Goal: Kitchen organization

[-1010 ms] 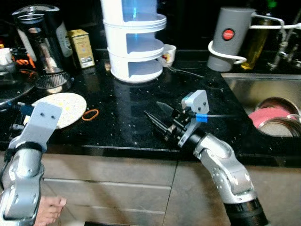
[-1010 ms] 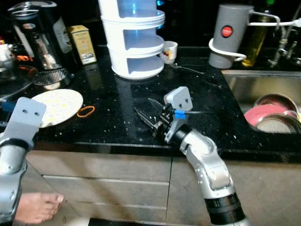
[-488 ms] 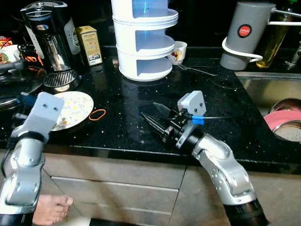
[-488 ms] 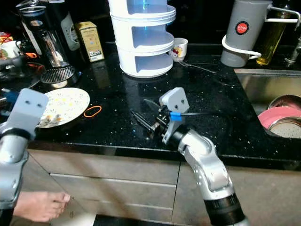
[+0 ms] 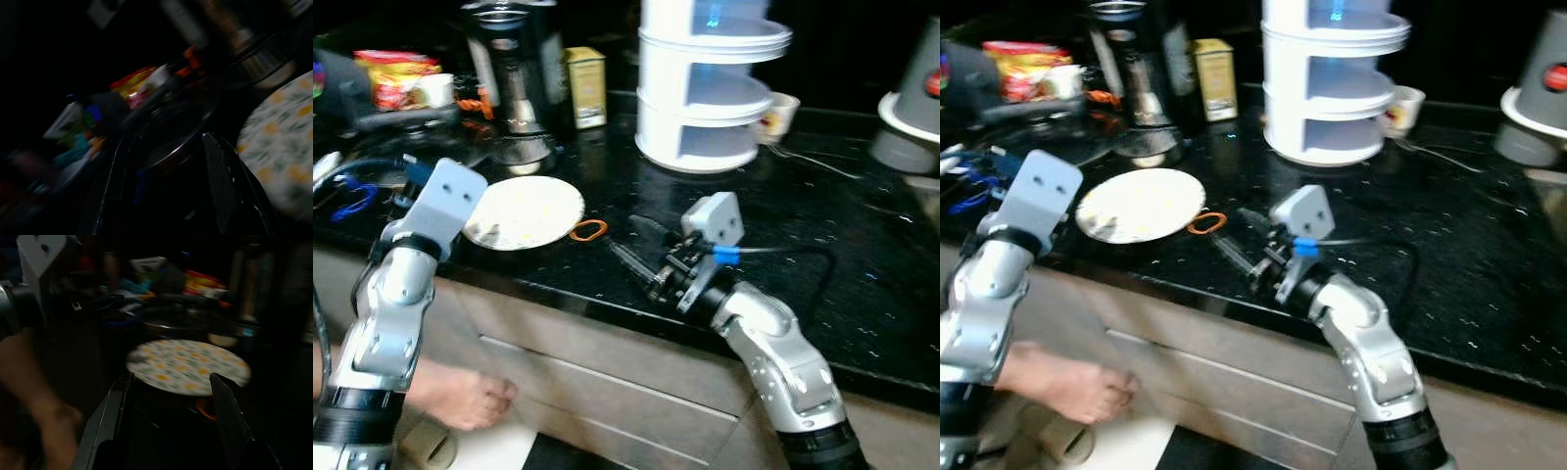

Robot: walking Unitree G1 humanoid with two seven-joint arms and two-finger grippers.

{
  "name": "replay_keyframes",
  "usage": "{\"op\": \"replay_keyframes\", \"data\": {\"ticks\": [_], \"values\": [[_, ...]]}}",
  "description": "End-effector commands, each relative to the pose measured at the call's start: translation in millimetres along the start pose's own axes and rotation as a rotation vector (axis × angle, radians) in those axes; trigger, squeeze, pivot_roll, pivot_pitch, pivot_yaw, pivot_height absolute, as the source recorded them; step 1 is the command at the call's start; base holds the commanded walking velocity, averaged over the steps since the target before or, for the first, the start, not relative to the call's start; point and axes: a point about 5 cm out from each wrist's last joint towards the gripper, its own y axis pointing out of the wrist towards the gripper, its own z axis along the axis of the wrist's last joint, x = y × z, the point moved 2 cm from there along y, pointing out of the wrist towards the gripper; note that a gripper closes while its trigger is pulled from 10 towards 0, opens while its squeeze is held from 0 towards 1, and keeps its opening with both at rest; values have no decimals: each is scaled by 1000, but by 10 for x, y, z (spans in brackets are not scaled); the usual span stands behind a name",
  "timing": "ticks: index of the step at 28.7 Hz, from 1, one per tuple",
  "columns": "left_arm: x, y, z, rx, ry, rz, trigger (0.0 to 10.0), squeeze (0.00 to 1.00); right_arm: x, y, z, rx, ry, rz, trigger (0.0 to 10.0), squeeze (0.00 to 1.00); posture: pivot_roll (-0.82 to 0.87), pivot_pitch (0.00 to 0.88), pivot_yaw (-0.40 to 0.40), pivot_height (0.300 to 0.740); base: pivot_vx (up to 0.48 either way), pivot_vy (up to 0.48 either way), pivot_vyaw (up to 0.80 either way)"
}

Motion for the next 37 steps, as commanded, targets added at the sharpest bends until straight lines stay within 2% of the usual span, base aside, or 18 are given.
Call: {"op": "replay_keyframes", "data": {"ticks": [1, 5, 7, 11, 14, 16, 22, 28, 33, 37], "values": [[54, -8, -38, -2, -11, -38, 10000, 0, -5, 4, 11, -1, -3, -5, 10000, 0, -89, 0, -3, 740, 0, 0, 0], [113, -16, -46, 1, -26, -81, 10000, 0, 9, 3, 6, -3, 1, -15, 10000, 0, -88, 1, -3, 740, 0, 0, 0], [236, -37, -53, 11, -42, -170, 10000, 0, 15, 6, 7, -3, 5, -19, 10000, 0, -88, 4, -4, 740, 0, 0, 0], [324, -37, -98, 11, -33, -244, 10000, 0, 15, 6, 10, -3, 6, -19, 10000, 0, -89, 8, -1, 740, 0, 0, 0], [318, -7, -155, 3, -1, -268, 10000, 0, 17, -2, 8, -5, 6, -20, 10000, 0, -90, 11, -1, 740, 0, 0, 0], [282, 78, -235, -1, 82, -281, 10000, 0, 28, -16, 11, -7, 5, -24, 10000, 0, -94, 18, 1, 740, 0, 0, 0], [320, 183, -297, -13, 134, -351, 10000, 0, 63, -67, 28, -17, 0, -35, 10000, 0, -113, 30, 11, 740, 0, 0, 0], [396, 278, -258, 12, 220, -439, 10000, 0, 134, -195, 94, -20, -12, -77, 10000, 0, -139, 49, 28, 740, 0, 0, 0], [475, 335, -171, 80, 249, -501, 10000, 0, 88, -220, 152, -8, -12, -63, 10000, 0, -155, 75, 42, 740, 0, 0, 0], [515, 367, -147, 96, 257, -545, 10000, 0, 67, -239, 178, -9, -17, -59, 10000, 0, -163, 85, 47, 740, 0, 0, 0]]}}
